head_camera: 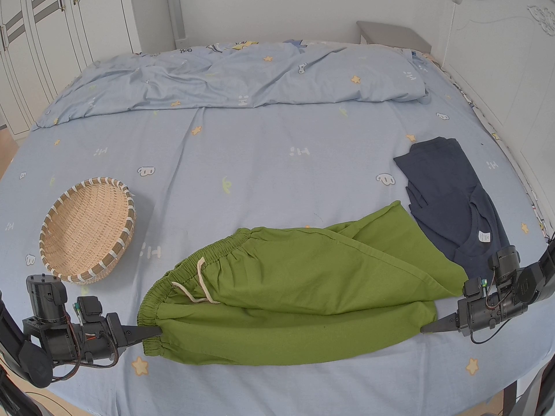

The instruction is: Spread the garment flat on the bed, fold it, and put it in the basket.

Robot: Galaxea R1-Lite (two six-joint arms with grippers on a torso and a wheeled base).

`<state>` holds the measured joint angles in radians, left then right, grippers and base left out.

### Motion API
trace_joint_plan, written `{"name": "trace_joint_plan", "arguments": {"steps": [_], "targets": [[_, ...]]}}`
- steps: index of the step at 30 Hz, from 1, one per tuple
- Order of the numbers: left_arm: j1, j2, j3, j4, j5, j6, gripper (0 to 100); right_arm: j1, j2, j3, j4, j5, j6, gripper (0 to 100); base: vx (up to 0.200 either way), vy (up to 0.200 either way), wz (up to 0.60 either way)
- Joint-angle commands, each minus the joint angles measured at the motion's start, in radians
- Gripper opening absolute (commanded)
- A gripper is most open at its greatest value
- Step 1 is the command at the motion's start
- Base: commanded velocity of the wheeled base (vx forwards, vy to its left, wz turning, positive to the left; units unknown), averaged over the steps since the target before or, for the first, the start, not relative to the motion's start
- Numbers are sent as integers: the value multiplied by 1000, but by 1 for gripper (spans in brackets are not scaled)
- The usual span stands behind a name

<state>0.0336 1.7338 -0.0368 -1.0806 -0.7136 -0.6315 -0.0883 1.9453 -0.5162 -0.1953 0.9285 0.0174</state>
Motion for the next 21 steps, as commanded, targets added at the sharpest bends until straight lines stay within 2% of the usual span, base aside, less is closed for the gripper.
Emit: {"name": "trace_joint_plan", "arguments": {"steps": [1, 6, 9, 11, 12, 13, 14, 16, 21], "targets": [[8, 1, -2, 1, 0, -1, 0, -8, 3, 4, 2, 3, -1, 0, 0, 0, 0], [38, -2, -5, 13, -3, -1, 0, 2, -34, 36, 16, -2, -1, 0, 0, 0, 0], [46, -11, -3, 48, -4, 1, 0, 42, -143, 65, 97, -13, -1, 0, 0, 0, 0], [46, -11, -3, 48, -4, 1, 0, 42, -143, 65, 97, -13, -1, 0, 0, 0, 0], [71, -31, -8, 119, -4, 35, 0, 74, -232, 54, 228, -43, -2, 0, 0, 0, 0], [81, -39, -11, 140, -4, 56, 0, 81, -253, 53, 254, -60, -2, 0, 0, 0, 0], [83, -39, -11, 143, -4, 59, 0, 82, -255, 53, 257, -62, -2, 0, 0, 0, 0], [112, -66, -37, 217, -6, 102, 0, 91, -290, 54, 290, -108, -4, 0, 0, 0, 0], [129, -169, -97, 487, -4, 142, 0, 84, -321, 93, 306, -125, -4, 0, 0, 0, 0]]}}
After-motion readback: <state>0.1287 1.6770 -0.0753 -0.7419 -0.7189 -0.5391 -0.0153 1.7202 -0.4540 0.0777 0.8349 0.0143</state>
